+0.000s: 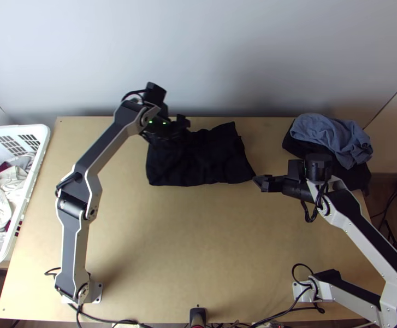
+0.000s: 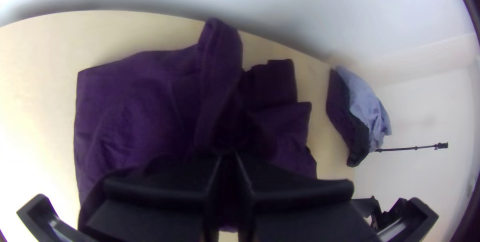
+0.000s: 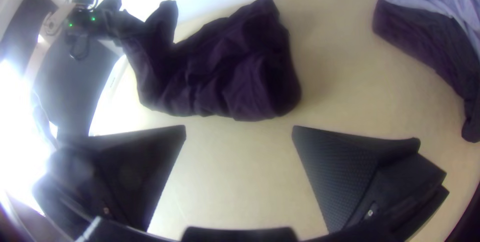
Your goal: Fold the t-shirt
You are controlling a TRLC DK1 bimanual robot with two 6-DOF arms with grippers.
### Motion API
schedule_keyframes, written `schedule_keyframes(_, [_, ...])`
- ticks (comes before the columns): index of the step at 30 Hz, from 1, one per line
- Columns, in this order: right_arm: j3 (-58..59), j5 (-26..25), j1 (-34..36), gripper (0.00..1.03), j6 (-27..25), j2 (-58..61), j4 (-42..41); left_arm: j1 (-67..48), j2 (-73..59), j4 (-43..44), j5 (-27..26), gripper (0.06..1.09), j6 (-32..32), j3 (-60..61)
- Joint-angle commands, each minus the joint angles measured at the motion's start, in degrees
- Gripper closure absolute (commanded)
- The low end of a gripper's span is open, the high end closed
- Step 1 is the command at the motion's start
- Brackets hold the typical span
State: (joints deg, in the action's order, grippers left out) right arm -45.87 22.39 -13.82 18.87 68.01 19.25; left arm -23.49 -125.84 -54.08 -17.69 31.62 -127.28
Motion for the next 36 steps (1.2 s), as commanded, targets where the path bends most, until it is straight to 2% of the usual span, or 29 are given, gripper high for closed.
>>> schedule_keyframes(1, [1.22,0.11,0.55,0.04,0.02,-0.68,-0.52,-4.29,-2.22,3.64,0.12,1.05,2.40,-2.79])
schedule_keyframes(12, [2.45,0.20,1.52,0.04,-0.06,-2.00,-0.61,-9.39,-5.38,10.05,0.12,1.05,4.07,-2.88])
schedule_keyframes(15, [4.29,0.28,1.52,0.04,-0.06,-2.27,-0.88,-10.44,-8.89,15.33,0.12,1.05,4.51,-2.88])
schedule_keyframes(24, [5.70,0.55,2.14,0.04,-0.42,-2.44,-1.93,-13.87,-11.88,19.90,0.38,1.05,4.24,-2.88])
schedule_keyframes(25, [5.88,0.55,2.14,0.04,-0.33,-2.44,-2.28,-14.48,-12.06,20.51,0.47,1.01,4.24,-3.06])
schedule_keyframes(26, [6.05,0.55,2.14,0.04,-0.33,-2.44,-2.37,-14.84,-12.23,20.77,0.55,0.90,4.16,-3.23])
schedule_keyframes(28, [6.49,0.63,2.05,0.04,-0.24,-2.44,-2.63,-15.54,-12.15,22.00,0.64,0.60,3.72,-3.41])
schedule_keyframes(29, [6.76,0.63,2.05,0.04,-0.24,-2.44,-2.90,-15.89,-11.80,22.36,1.26,0.55,3.36,-3.41])
schedule_keyframes(30, [7.02,0.63,2.05,0.04,-0.24,-2.44,-3.07,-16.07,-11.53,23.06,1.87,0.53,3.28,-3.41])
schedule_keyframes(31, [7.28,0.63,2.05,0.04,-0.24,-2.44,-3.16,-16.24,-11.36,23.59,2.22,0.45,3.28,-3.50])
schedule_keyframes(33, [7.81,0.90,2.05,0.04,-0.33,-2.44,-3.60,-16.33,-10.74,23.85,3.19,0.18,3.36,-3.59])
schedule_keyframes(34, [8.07,0.90,2.05,0.04,-0.33,-2.44,-3.69,-16.33,-10.39,24.11,3.28,0.15,3.36,-3.59])
schedule_keyframes(36, [8.34,0.90,2.05,0.04,-0.33,-2.44,-4.13,-16.07,-9.60,24.73,3.28,0.15,3.80,-3.59])
